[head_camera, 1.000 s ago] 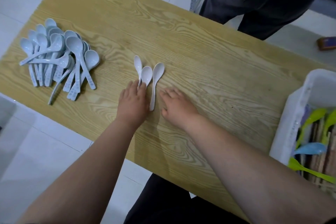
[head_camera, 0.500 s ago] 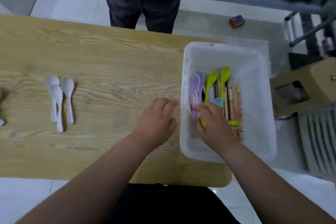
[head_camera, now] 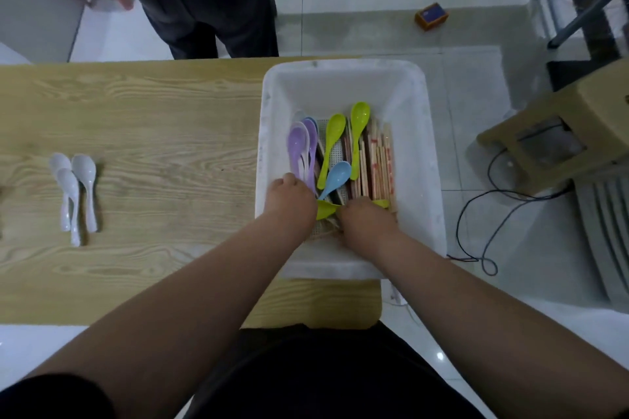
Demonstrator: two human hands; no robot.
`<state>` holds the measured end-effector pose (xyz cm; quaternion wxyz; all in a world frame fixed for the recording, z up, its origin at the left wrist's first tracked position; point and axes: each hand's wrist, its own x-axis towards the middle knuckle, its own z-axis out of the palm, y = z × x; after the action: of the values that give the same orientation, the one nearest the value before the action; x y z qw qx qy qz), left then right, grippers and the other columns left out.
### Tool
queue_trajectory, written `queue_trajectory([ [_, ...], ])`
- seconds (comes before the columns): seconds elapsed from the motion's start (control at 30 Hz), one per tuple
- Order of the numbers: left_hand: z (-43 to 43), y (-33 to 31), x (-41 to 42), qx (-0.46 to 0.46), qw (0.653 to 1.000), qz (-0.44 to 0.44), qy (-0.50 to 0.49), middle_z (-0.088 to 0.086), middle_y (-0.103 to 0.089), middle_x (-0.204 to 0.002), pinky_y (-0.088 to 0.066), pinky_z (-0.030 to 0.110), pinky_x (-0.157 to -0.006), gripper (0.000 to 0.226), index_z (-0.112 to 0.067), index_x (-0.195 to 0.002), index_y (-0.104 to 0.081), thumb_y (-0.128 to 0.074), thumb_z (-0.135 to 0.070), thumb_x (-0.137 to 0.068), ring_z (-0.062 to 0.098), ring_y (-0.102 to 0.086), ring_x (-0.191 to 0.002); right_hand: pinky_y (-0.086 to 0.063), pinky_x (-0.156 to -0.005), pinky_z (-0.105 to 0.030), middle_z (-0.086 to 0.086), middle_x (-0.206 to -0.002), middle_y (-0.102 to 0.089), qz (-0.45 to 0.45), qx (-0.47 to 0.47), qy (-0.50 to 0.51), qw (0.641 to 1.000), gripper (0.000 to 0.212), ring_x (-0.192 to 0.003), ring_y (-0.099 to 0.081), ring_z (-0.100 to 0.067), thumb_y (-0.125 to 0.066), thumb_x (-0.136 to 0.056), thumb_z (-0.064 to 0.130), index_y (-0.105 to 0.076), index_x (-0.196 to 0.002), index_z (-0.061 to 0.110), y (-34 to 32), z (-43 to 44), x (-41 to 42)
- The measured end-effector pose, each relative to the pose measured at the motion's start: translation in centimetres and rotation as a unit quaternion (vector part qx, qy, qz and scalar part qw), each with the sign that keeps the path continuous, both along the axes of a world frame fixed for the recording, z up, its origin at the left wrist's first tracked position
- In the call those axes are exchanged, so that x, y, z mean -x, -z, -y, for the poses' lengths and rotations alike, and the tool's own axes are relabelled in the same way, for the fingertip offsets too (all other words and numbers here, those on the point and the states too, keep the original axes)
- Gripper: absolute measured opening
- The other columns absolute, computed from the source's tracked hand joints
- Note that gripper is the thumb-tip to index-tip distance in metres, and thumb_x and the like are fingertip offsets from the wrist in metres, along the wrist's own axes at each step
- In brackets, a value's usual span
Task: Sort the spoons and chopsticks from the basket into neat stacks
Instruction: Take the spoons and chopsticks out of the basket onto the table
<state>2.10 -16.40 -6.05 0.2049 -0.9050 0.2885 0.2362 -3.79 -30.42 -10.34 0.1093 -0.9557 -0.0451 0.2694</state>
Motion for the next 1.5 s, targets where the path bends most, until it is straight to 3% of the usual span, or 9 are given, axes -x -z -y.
queue_trajectory([
  [0.13,1.6,1.1,-0.8,0.065,0.988,-0.042,-0.132,0.020,-0.046,-0.129,-0.047,0.039,-0.095,0.035,-0.003,-0.129,-0.049,-0.051,-0.010,-0.094,0.033,-0.052,-0.112,-0.044,-0.070,-0.036,-0.014,-0.103,-0.065,0.032,0.004,0.022,0.999,0.020,-0.106,-0.056,-0.032,-0.052,-0.091,0.012,-0.066,-0.105,0.009,-0.3,1.1,0.4],
  [0.27,1.4,2.3,-1.5,0.172,0.958,-0.059,-0.220,0.017,-0.049,-0.129,-0.041,0.022,-0.066,0.027,-0.010,-0.122,-0.055,-0.048,-0.012,-0.097,0.024,-0.046,-0.094,-0.043,-0.071,-0.034,-0.014,-0.108,-0.066,0.031,-0.012,0.049,0.998,0.020,-0.100,-0.061,-0.033,-0.057,-0.090,0.015,-0.065,-0.108,0.010,-0.8,2.7,1.2],
  [0.4,1.2,3.7,-1.3,0.229,0.923,-0.074,-0.301,0.016,-0.049,-0.134,-0.042,0.033,-0.091,0.031,-0.006,-0.128,-0.051,-0.039,-0.009,-0.100,0.032,-0.047,-0.119,-0.042,-0.070,-0.035,-0.012,-0.111,-0.064,-0.021,-0.046,0.034,0.998,0.028,-0.097,-0.062,-0.032,-0.057,-0.093,0.020,-0.049,-0.120,0.015,-1.1,3.2,1.3],
  [0.6,2.6,4.6,-3.2,0.344,0.802,-0.082,-0.481,0.017,-0.063,-0.113,-0.041,0.034,-0.076,0.033,0.001,-0.120,-0.054,-0.053,-0.019,-0.094,0.036,-0.062,-0.106,-0.047,-0.081,-0.041,-0.006,-0.093,-0.057,-0.056,-0.060,0.070,0.994,0.020,-0.093,-0.060,-0.034,-0.053,-0.092,0.016,-0.040,-0.107,0.020,-2.0,4.1,0.9],
  [0.87,3.0,4.7,-4.3,0.372,0.791,-0.099,-0.475,0.013,-0.063,-0.100,-0.036,0.030,-0.074,0.021,-0.003,-0.111,-0.053,-0.055,-0.018,-0.097,0.034,-0.061,-0.099,-0.046,-0.068,-0.033,-0.001,-0.090,-0.056,-0.053,-0.121,0.071,0.989,0.015,-0.085,-0.056,-0.025,-0.064,-0.086,0.027,-0.049,-0.089,0.024,-2.1,5.0,0.8],
  [1.07,3.2,4.1,-5.7,0.366,0.792,-0.149,-0.465,0.018,-0.066,-0.101,-0.045,0.034,-0.079,0.029,-0.002,-0.105,-0.065,-0.058,-0.028,-0.097,0.036,-0.063,-0.103,-0.051,-0.071,-0.039,-0.008,-0.103,-0.062,0.004,-0.057,0.005,0.998,0.028,-0.091,-0.059,-0.030,-0.065,-0.089,0.020,-0.051,-0.113,0.016,-2.1,4.9,1.0],
  [1.27,2.9,6.5,-6.9,0.397,0.714,-0.216,-0.535,0.027,-0.068,-0.096,-0.059,0.053,-0.083,0.021,-0.009,-0.078,-0.060,-0.063,-0.028,-0.070,0.041,-0.068,-0.092,-0.030,-0.071,-0.034,-0.012,-0.100,-0.066,0.125,-0.011,-0.050,0.991,0.030,-0.093,-0.056,-0.033,-0.051,-0.089,0.009,-0.053,-0.119,0.013,-1.6,4.6,1.9],
  [1.4,2.4,3.9,-6.2,0.396,0.702,-0.227,-0.547,0.019,-0.062,-0.087,-0.052,0.037,-0.070,0.012,-0.002,-0.094,-0.061,-0.060,-0.012,-0.087,0.035,-0.062,-0.086,-0.033,-0.071,-0.034,-0.011,-0.104,-0.063,0.121,-0.050,-0.035,0.991,0.049,-0.089,-0.056,-0.030,-0.054,-0.092,0.014,-0.041,-0.139,0.017,-2.1,4.9,2.3],
  [1.5,1.5,3.6,-5.7,0.388,0.691,-0.244,-0.559,0.027,-0.067,-0.102,-0.055,0.039,-0.078,0.017,0.006,-0.102,-0.062,-0.053,-0.002,-0.089,0.041,-0.067,-0.094,-0.040,-0.069,-0.034,-0.011,-0.108,-0.060,0.108,-0.090,-0.043,0.989,0.042,-0.090,-0.055,-0.028,-0.053,-0.094,0.016,-0.043,-0.134,0.019,-2.1,5.1,2.5],
])
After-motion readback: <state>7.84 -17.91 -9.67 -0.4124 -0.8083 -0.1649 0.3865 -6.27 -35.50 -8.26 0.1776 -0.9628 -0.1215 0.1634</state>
